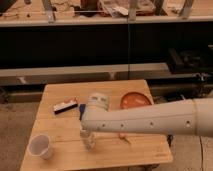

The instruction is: Knock the bottle over

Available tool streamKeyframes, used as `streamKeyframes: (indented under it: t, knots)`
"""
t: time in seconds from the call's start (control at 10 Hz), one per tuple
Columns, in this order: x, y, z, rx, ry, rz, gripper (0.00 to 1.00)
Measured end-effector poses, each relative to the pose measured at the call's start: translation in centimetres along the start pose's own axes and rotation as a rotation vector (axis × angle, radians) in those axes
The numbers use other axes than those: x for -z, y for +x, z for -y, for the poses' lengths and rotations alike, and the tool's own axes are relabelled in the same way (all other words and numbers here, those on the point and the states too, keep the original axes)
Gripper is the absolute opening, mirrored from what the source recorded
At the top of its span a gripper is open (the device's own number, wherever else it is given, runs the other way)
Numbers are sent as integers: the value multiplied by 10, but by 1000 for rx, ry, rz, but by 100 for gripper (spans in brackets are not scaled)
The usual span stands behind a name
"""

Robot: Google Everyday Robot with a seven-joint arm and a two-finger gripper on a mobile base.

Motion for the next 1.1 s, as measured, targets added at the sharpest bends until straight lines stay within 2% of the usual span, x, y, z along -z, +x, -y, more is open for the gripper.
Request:
streamKeyframes:
  t: [0.4, 0.9, 1.1]
  knots:
    - [-6, -15, 10, 43, -1, 21, 0]
    - [-12, -45, 28, 99, -3, 49, 0]
    - [-12, -46, 28, 103, -9, 54, 0]
